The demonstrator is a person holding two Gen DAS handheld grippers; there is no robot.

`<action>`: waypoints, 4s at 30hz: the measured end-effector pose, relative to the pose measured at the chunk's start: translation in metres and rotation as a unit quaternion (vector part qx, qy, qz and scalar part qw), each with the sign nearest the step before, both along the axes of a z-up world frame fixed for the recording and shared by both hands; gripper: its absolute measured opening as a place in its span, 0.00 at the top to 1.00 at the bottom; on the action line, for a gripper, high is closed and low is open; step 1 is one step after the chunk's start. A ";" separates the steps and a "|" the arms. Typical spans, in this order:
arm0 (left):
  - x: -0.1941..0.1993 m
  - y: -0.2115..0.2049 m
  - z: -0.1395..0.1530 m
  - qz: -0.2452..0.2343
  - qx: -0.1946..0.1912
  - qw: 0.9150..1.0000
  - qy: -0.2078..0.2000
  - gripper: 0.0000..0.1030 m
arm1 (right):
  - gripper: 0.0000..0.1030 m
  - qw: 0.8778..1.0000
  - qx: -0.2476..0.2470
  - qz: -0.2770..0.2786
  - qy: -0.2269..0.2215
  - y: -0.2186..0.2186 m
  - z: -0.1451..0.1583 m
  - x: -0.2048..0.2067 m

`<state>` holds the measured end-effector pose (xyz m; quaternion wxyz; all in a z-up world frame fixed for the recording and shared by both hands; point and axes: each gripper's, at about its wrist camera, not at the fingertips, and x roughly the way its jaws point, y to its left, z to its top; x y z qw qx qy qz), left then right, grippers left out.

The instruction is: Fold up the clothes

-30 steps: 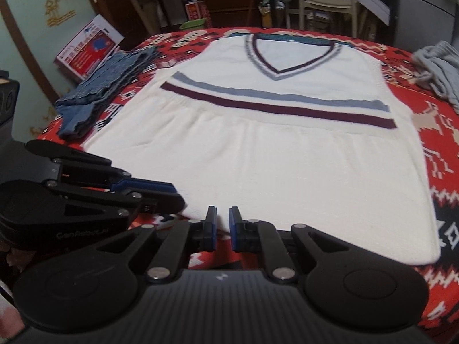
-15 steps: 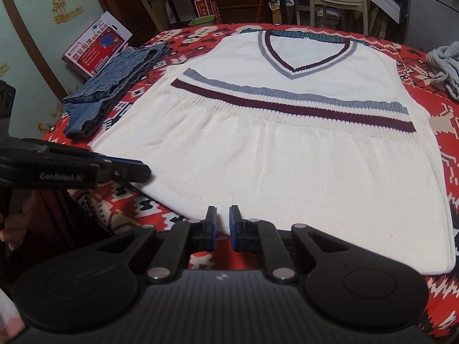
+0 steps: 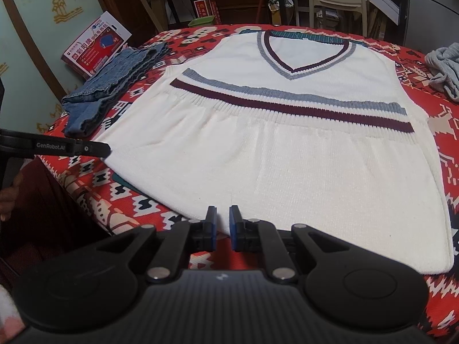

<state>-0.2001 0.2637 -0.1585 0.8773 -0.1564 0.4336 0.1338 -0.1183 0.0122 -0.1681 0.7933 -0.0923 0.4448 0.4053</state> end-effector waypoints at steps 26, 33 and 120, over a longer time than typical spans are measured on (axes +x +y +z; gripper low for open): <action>0.021 -0.077 0.000 -0.139 -0.019 0.990 0.010 0.91 | 0.89 1.000 -0.005 -0.001 -0.004 -0.001 0.002 -0.002; 0.028 -0.093 -0.002 -0.163 -0.030 0.986 0.007 0.91 | 0.89 1.000 -0.003 -0.003 -0.005 -0.001 0.002 -0.003; 0.297 0.075 0.024 -0.271 0.157 0.949 -0.026 0.48 | 0.42 0.988 -0.101 -0.011 -0.120 -0.007 0.044 0.323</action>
